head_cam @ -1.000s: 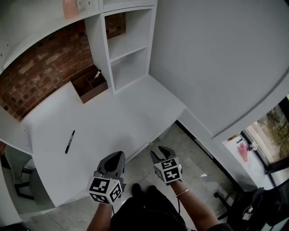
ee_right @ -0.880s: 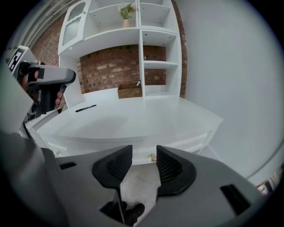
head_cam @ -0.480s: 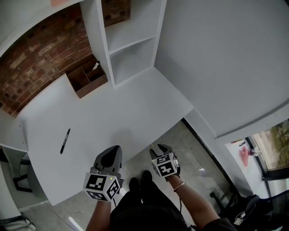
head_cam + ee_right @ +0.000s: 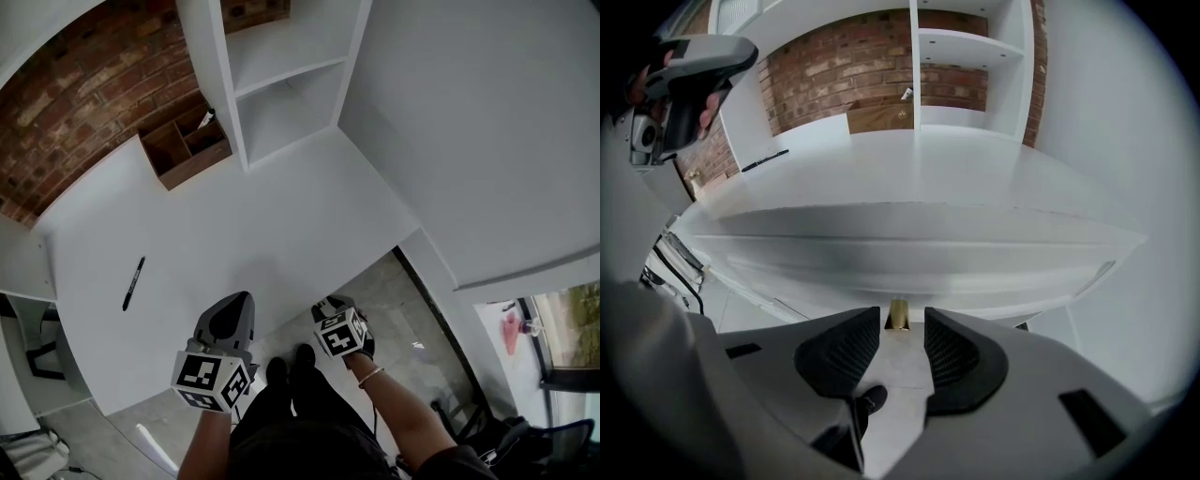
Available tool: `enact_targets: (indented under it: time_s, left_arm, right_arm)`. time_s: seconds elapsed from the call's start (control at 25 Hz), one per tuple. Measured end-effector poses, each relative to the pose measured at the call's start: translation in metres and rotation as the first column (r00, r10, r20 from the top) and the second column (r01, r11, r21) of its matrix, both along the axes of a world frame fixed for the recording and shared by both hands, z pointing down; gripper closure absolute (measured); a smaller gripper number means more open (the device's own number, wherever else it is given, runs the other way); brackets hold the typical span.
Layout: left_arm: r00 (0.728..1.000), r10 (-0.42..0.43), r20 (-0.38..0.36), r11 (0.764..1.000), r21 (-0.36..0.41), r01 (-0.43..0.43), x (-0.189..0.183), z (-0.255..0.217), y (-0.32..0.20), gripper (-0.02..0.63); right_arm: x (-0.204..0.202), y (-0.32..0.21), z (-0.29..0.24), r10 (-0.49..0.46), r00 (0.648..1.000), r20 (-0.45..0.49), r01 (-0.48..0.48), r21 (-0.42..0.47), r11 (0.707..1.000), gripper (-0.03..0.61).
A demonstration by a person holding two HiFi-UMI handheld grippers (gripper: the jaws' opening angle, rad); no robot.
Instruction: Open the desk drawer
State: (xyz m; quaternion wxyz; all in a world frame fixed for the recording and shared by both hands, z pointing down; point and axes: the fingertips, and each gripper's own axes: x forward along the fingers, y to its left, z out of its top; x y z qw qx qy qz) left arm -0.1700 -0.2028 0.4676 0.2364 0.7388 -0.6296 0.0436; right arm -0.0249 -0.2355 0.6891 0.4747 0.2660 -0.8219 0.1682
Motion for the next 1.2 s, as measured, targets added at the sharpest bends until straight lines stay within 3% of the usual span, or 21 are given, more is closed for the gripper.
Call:
enact_targets:
  time_s: [0.28,0.64,1.2]
  left_arm:
    - [1.0,-0.027,0.004,1.0,-0.004,0.027,-0.008,0.001,-0.004,0.606]
    - [0.999,-0.04,0.01,0.999,-0.004,0.04,-0.008,0.002,0.009,0.606]
    - [1.0,0.016,0.013,1.0,-0.006,-0.016,0.011,0.003,0.036,0.606]
  right_arm:
    - [-0.006,0.001,0.011,-0.047,0.998,-0.039,0.047,-0.014,0.999,0.489]
    - [-0.004,0.005,0.012,-0.078,0.996,-0.045,0.078,0.002,0.997,0.497]
    - [0.024,0.032,0.01,-0.053,0.996,-0.065,0.055,0.031,0.998,0.5]
